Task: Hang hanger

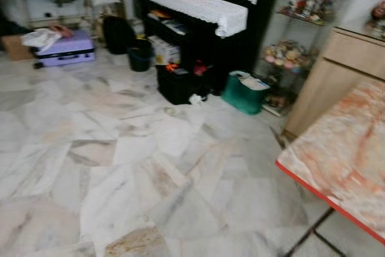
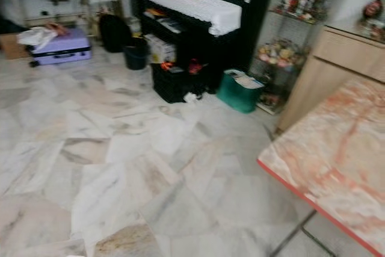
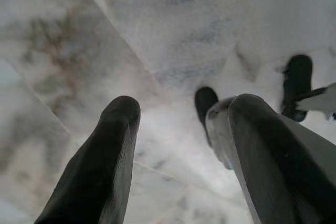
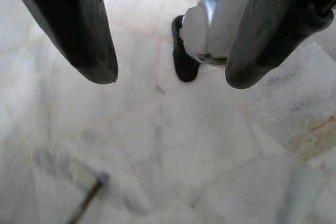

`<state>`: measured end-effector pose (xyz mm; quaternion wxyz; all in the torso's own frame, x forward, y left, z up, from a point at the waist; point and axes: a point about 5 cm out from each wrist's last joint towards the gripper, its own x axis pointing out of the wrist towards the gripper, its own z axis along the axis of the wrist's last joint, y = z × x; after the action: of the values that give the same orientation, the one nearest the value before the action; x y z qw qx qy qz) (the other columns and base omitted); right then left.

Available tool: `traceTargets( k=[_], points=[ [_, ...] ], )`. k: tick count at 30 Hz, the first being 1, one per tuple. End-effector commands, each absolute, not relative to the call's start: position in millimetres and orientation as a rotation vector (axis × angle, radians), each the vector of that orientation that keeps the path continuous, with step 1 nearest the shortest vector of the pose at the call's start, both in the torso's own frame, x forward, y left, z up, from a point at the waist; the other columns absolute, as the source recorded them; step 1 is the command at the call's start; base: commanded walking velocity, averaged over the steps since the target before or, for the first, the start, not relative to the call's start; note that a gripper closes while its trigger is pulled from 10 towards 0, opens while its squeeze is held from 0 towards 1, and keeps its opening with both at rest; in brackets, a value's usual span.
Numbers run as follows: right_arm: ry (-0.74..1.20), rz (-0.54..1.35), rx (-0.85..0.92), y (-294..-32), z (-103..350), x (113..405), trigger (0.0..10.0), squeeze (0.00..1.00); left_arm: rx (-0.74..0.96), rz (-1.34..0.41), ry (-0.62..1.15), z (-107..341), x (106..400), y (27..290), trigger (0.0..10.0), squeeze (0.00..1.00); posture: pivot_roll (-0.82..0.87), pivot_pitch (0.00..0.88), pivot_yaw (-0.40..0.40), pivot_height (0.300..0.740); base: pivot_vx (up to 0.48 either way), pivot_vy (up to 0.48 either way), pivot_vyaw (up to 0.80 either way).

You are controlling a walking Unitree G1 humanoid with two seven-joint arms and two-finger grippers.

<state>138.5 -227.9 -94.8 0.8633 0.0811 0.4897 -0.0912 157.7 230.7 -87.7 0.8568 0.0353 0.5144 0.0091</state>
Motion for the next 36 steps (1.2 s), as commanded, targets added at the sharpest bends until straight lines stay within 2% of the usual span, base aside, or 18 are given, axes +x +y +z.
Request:
traceTargets(
  k=[1, 36],
  points=[
    [0.983, -0.1, 0.111, -219.2, -68.3, 205.5, 10.0, 0.0, -0.079, 0.214, 0.996, -89.2, 144.6, 240.1, 10.0, 0.0, 0.15, 0.127, -0.069, 0.74, 0.0, 0.0, -0.79],
    [0.98, -0.095, 0.105, -220.2, -67.5, 206.5, 10.0, 0.0, -0.077, 0.208, 0.989, -88.3, 147.7, 238.8, 10.0, 0.0, 0.16, 0.138, -0.074, 0.74, 0.0, 0.0, -0.79]
  ],
)
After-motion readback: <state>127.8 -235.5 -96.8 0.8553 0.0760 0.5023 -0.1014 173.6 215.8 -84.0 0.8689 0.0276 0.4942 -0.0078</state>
